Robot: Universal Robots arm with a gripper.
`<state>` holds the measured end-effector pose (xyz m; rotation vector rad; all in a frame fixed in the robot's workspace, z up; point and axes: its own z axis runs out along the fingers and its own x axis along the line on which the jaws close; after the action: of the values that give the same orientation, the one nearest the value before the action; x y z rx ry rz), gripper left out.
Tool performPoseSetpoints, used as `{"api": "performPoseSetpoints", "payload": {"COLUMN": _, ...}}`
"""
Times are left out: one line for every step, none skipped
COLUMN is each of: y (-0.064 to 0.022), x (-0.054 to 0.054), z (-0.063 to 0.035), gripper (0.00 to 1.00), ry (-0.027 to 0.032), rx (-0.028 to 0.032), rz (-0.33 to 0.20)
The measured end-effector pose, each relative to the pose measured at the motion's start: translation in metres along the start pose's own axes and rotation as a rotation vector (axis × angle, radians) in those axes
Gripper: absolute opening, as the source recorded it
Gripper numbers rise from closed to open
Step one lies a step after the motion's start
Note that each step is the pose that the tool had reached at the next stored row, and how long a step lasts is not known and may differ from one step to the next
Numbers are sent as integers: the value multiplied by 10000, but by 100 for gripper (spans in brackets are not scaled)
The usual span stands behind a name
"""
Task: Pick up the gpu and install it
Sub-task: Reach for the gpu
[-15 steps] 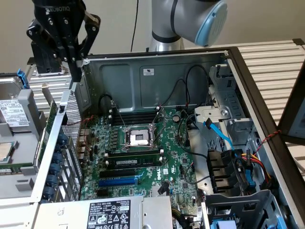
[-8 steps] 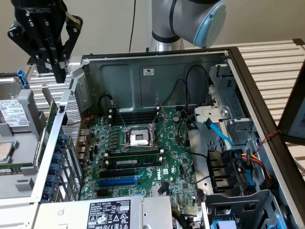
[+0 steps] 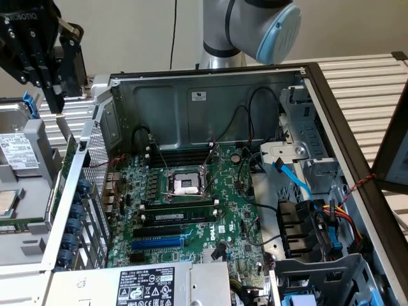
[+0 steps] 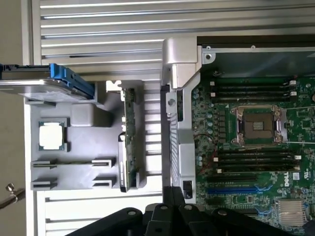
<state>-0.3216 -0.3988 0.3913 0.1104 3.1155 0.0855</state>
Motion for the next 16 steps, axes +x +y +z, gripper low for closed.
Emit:
{"api": "performPoseSetpoints", "payload": {"y": -3, "x": 44, "z": 3, "gripper": 11, "ry": 0, "rx": 0, "rz": 0}}
{"api": "performPoseSetpoints", "payload": {"y": -6, "x": 88, "z": 8, "gripper": 11, "ry": -1, "rx": 0, "rz": -1}}
{"api": "performPoseSetpoints", "payload": {"y": -8, "x": 134, "z": 16, "gripper": 11, "ry": -14, "rx": -1, "rz": -1}}
{"api": "performPoseSetpoints", "payload": {"y": -9, "x": 182, "z": 28, "gripper": 11, "ry": -39, "rx": -4, "rz": -2}}
{"api": "performPoseSetpoints", "payload": {"y": -11, "x": 228, "z": 42, "gripper": 11, "ry": -67, "rx": -5, "rz": -3}}
{"api": "performPoseSetpoints", "payload": {"y": -12, "x": 273, "z": 55, "gripper": 11, "ry": -94, "rx": -7, "rz": -5}}
{"api": "performPoseSetpoints", "payload": {"y": -10, "x": 315, "z": 68, "gripper": 11, "ry": -122, "rx": -9, "rz": -8}}
{"api": "performPoseSetpoints", "payload": {"y": -6, "x": 353, "z": 80, "gripper": 11, "ry": -154, "rx": -12, "rz": -8}}
{"api": "performPoseSetpoints", "payload": {"y": 0, "x": 385, "z": 90, "gripper": 11, "ry": -187, "rx": -14, "rz": -10}}
{"api": "performPoseSetpoints", "payload": {"y": 2, "x": 401, "z": 101, "gripper": 11, "ry": -208, "rx": -17, "rz": -10}}
{"api": "performPoseSetpoints", "payload": {"y": 1, "x": 401, "z": 104, "gripper": 11, "ry": -209, "rx": -18, "rz": -16}}
{"api": "performPoseSetpoints", "payload": {"y": 1, "x": 402, "z": 104, "gripper": 11, "ry": -208, "rx": -16, "rz": -24}}
{"api": "performPoseSetpoints", "payload": {"y": 1, "x": 402, "z": 104, "gripper": 11, "ry": -206, "rx": -15, "rz": -25}}
{"api": "performPoseSetpoints", "payload": {"y": 1, "x": 404, "z": 105, "gripper": 11, "ry": -215, "rx": -17, "rz": -27}}
{"api": "performPoseSetpoints", "payload": {"y": 1, "x": 415, "z": 108, "gripper": 11, "ry": -320, "rx": -25, "rz": -34}}
{"api": "performPoseSetpoints", "payload": {"y": 2, "x": 430, "z": 110, "gripper": 11, "ry": -457, "rx": -35, "rz": -42}}
